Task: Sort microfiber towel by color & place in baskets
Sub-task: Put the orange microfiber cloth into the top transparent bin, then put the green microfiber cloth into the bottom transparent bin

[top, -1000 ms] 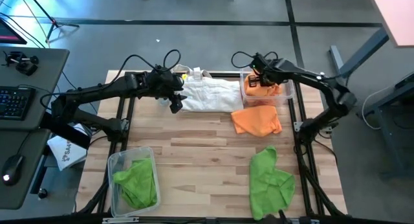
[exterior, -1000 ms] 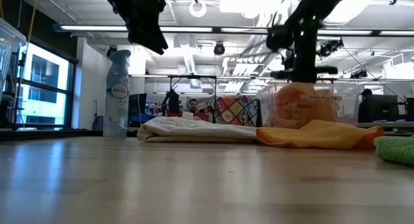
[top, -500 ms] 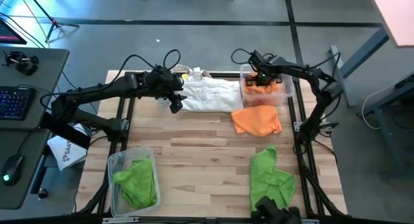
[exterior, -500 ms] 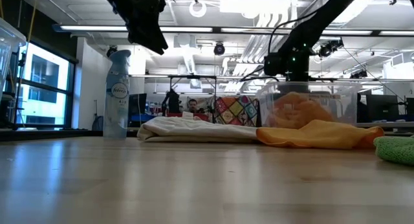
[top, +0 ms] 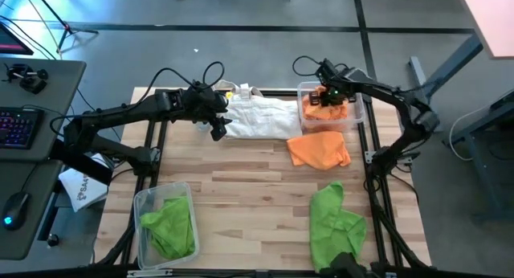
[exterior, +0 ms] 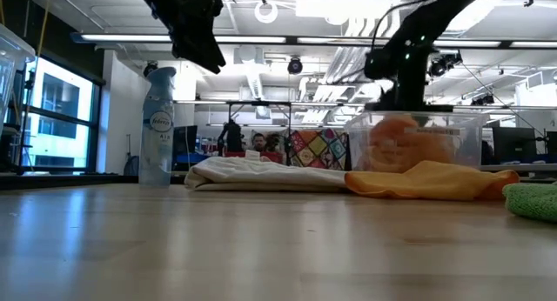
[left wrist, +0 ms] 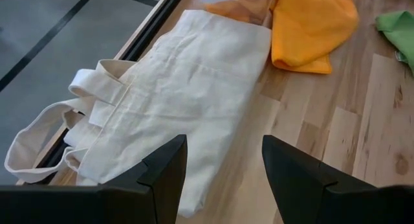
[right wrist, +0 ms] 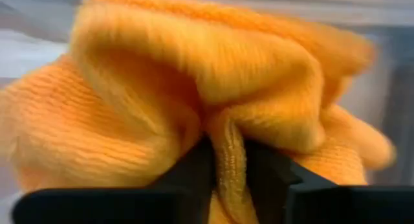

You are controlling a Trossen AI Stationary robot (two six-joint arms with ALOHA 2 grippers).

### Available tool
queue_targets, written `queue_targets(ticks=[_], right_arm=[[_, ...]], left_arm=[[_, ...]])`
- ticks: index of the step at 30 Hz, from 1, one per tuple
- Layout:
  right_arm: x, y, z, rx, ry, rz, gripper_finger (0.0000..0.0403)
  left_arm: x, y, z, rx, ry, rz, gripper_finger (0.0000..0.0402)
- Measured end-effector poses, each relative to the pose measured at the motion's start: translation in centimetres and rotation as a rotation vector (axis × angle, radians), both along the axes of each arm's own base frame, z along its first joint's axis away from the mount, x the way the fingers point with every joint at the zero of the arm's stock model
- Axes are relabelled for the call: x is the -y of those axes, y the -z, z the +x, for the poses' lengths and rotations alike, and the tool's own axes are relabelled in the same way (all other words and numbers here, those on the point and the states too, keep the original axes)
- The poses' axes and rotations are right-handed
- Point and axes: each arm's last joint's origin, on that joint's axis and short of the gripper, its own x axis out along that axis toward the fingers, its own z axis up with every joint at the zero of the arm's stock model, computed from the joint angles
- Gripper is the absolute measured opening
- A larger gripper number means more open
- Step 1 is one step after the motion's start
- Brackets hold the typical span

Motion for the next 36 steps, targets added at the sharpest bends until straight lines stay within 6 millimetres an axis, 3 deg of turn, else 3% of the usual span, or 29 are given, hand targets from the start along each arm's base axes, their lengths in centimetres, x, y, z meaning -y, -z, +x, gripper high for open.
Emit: queue_targets(ticks=[8,18,27,36], right_arm=[[-2.7,-5.4,-2.4,0.096,0.009,-0.147,0.0147],[-8.0,-10.2,-5.7,0.226,0.018,-0.217,0.0141],[-14.2,-11.1,-4.1,0.28,-0.157,-0.17,0.0125],[-20.2,-10.2,-2.2,0.238,-0.34,-0.031,0.0121]], left_arm=[[0.0,0.0,0.0,0.002,-0.002,-0.001,0.0188],[0.1,0.0,0.0,0.011,-0.02,-0.015,0.0188],[2.1,-0.1,1.1,0.044,-0.016,0.001,0.0188],[4.9,-0.4,1.9,0.086,0.015,0.023,0.0188]])
